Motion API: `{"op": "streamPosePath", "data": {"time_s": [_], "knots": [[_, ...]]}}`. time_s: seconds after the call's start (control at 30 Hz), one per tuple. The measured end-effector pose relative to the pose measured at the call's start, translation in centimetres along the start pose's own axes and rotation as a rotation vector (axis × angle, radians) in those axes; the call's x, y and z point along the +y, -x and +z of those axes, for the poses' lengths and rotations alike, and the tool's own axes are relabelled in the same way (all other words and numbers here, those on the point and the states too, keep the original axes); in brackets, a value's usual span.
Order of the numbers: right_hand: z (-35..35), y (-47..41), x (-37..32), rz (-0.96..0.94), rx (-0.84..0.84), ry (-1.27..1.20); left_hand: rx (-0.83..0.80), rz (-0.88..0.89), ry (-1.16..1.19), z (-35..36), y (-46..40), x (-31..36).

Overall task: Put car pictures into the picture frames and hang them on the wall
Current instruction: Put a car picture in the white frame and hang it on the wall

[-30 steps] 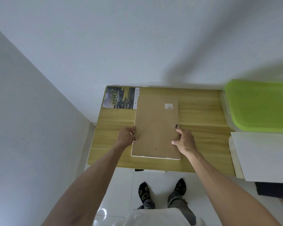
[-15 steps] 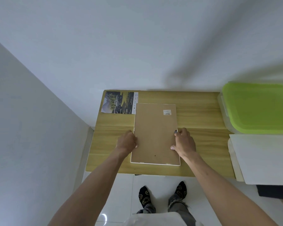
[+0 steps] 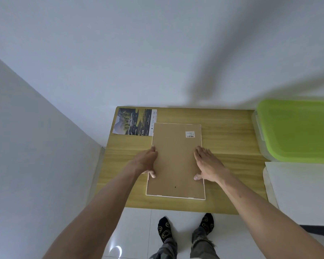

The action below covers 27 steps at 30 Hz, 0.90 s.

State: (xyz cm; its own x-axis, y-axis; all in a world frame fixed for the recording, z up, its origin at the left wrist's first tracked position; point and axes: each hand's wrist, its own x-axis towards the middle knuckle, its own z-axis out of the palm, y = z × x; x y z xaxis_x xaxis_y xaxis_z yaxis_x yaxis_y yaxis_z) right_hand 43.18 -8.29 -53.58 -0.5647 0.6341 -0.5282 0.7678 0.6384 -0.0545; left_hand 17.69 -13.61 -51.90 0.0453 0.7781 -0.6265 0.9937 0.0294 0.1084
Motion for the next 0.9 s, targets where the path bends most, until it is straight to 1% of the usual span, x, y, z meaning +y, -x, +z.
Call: {"op": "streamPosePath", "data": {"time_s": [0.1,0.17,0.23,0.33,0.43,0.47,0.57,0.67,0.8,0.9], "knots": [[-0.8,-1.3,-0.4,0.008,0.007,0.022,0.114,0.023,-0.134,-1.3,-0.4,1.3],[-1.4,-2.2,-0.3,0.010,-0.041,0.042,0.186,0.038,-0.215,-1.7,-1.3,1.9],[-1.9,-3.1,0.1,0.022,-0.091,0.051,0.227,0.050,-0.242,-1.8,-2.4,1.9],[-2.1,-3.9,0.4,0.050,-0.172,0.023,0.149,0.064,-0.228,-1.9,-3.5,1.6],[-2.0,-4.4,0.9,0.059,-0.209,-0.017,0.078,0.110,-0.106,-1.8,-4.8,0.5],[-2.1,-4.4,1.0,0.061,-0.204,-0.043,0.071,0.117,-0.081,-1.8,-5.0,0.2],[-2.7,-4.5,1.3,0.059,-0.119,-0.089,0.065,0.138,-0.047,-1.7,-5.0,-0.4],[-3.3,-4.8,0.8,0.094,-0.011,-0.063,0.075,0.152,-0.009,-1.9,-5.2,-0.1],[-3.7,-5.9,-0.1,0.118,-0.030,-0.021,0.125,0.124,-0.007,-2.5,-5.2,0.6],[-3.3,-6.1,0.3,0.100,-0.069,-0.095,0.102,0.100,-0.037,-2.7,-5.6,1.3]]}}
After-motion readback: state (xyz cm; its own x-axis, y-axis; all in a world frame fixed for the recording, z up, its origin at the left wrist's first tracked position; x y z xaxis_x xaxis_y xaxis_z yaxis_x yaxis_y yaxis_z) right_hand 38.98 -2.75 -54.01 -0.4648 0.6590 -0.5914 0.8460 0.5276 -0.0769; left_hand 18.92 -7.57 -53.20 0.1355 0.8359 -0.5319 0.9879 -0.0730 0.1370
